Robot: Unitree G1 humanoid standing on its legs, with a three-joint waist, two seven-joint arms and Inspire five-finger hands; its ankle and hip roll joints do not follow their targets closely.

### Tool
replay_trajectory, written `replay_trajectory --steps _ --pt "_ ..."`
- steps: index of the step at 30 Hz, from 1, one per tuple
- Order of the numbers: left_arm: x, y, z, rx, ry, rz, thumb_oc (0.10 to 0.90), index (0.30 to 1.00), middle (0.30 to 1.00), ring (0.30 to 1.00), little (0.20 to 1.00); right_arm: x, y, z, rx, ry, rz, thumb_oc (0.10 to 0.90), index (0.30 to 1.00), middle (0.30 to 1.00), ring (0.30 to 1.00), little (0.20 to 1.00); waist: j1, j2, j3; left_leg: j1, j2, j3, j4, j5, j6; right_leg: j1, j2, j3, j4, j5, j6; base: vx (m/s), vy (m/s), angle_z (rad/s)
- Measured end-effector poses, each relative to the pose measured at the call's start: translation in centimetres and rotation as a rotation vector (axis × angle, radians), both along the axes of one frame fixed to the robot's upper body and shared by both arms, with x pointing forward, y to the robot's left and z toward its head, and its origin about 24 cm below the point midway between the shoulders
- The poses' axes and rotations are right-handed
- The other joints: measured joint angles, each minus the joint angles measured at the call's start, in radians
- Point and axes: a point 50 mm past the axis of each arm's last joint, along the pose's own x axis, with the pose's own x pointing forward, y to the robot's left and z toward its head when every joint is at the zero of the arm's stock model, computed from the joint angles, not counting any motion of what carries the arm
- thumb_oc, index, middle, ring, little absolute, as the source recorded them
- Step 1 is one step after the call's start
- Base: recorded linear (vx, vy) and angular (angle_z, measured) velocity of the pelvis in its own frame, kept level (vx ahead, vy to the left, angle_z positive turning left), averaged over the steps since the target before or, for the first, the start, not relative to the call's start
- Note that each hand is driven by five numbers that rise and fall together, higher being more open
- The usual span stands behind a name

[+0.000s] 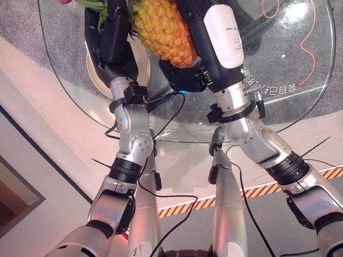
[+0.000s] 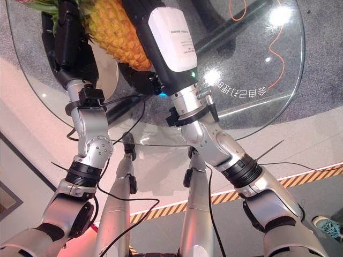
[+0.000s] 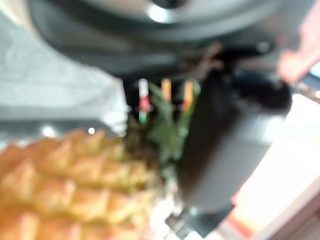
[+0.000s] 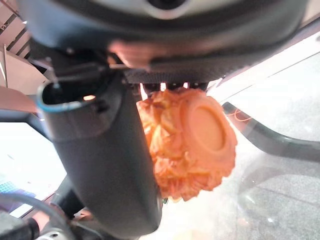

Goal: Pick up the fruit to the plate

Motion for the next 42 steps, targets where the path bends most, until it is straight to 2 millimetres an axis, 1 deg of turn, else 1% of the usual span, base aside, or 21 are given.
replay_trajectory --steps 7,13,24,32,42 --pt "-0.2 0.1 0.3 0.049 -0.02 0.036 0.1 0.3 0.3 0.3 0.2 0.0 -0.3 0.2 -0.001 -0.008 -0.005 0.8 0.9 0.9 0.9 0.9 0.0 0.0 0.0 -0.016 0.0 0.0 0.0 0.0 0.0 -0.017 0.0 0.001 0.001 0.0 0.0 0.0 0.0 0.0" --pt "-0.2 0.9 0.4 0.059 -0.021 0.067 0.1 0.3 0.3 0.3 0.2 0.0 -1.0 1.2 0.034 -0.038 -0.023 0.8 0.9 0.9 0.9 0.9 0.001 0.0 0.0 -0.016 0.0 0.0 0.001 0.0 0.0 -0.018 0.0 0.001 0.002 0.0 0.0 0.0 0.0 0.0" --pt "-0.3 1.6 0.7 0.085 -0.03 0.128 0.1 0.3 0.3 0.3 0.2 0.1 -1.5 1.6 0.035 -0.05 -0.044 0.8 0.9 0.9 0.9 0.9 0.001 0.0 0.0 -0.016 0.0 -0.001 0.004 0.0 0.0 -0.018 0.0 0.002 0.007 0.0 0.0 0.0 0.0 0.0" --pt "-0.4 2.8 0.8 0.053 -0.029 0.163 0.1 0.3 0.3 0.3 0.2 0.5 -2.5 1.8 0.026 -0.053 -0.086 0.8 0.9 0.9 0.9 0.9 0.002 0.0 0.0 -0.016 0.0 -0.001 0.004 0.001 0.0 -0.018 0.0 0.002 0.008 0.001 -0.001 0.0 0.0 0.0" --pt "-0.4 2.9 0.7 0.009 -0.026 0.144 0.1 0.3 0.3 0.3 0.2 0.5 -2.6 1.9 0.033 -0.054 -0.097 0.8 0.9 0.9 0.9 0.9 0.001 0.0 0.0 -0.016 0.0 -0.002 0.005 0.001 0.0 -0.017 0.0 0.001 0.009 0.001 -0.001 0.0 0.0 0.0"
